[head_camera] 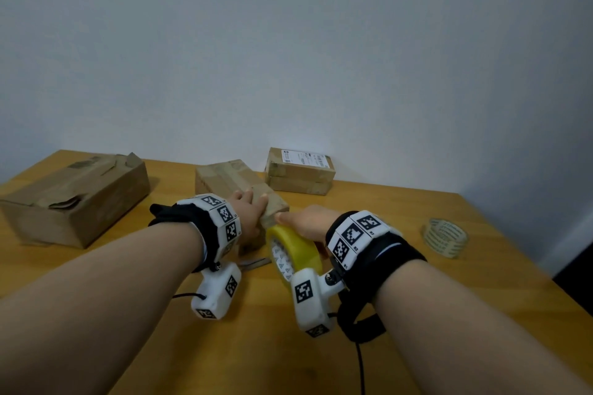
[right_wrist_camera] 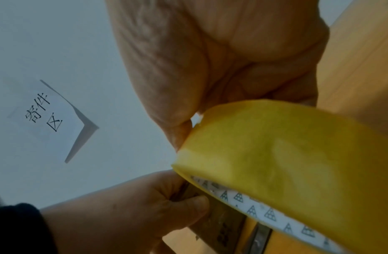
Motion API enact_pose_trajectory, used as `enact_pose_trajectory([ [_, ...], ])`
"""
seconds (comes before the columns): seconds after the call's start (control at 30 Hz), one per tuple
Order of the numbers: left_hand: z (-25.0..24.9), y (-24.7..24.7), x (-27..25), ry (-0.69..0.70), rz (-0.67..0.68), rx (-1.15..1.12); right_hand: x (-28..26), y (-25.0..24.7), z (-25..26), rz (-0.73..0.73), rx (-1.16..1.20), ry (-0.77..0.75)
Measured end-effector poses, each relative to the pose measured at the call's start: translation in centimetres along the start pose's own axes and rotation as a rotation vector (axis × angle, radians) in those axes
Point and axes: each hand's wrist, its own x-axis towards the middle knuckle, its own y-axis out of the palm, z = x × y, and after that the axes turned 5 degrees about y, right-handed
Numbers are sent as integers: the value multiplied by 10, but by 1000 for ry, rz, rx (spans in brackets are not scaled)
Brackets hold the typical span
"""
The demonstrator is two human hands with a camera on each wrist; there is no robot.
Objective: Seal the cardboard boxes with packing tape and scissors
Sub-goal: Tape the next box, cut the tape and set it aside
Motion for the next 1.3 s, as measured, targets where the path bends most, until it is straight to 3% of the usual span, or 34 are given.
enact_pose_trajectory([
  [0.23,6,-8,-9,44,-26,-50,4,-4,0,21,81,-4],
  [0.37,22,-41,-33,130,-137,-175,3,-19,6,-40,388,-131],
  [0.57,53,-79,-62,85,-82,-830,-37,-53,37,19,802,-375],
  [0.8,81,-83,-75,83,-157,-1094,-50,-55,67,-52,968,-442],
  [1.1,62,-42,-71,-1,-344,-401,-30,-27,82,-64,928,-327],
  [1.3,71,-27,-63,-37,-562,-258,-28,-37,95,-54,998,-381],
])
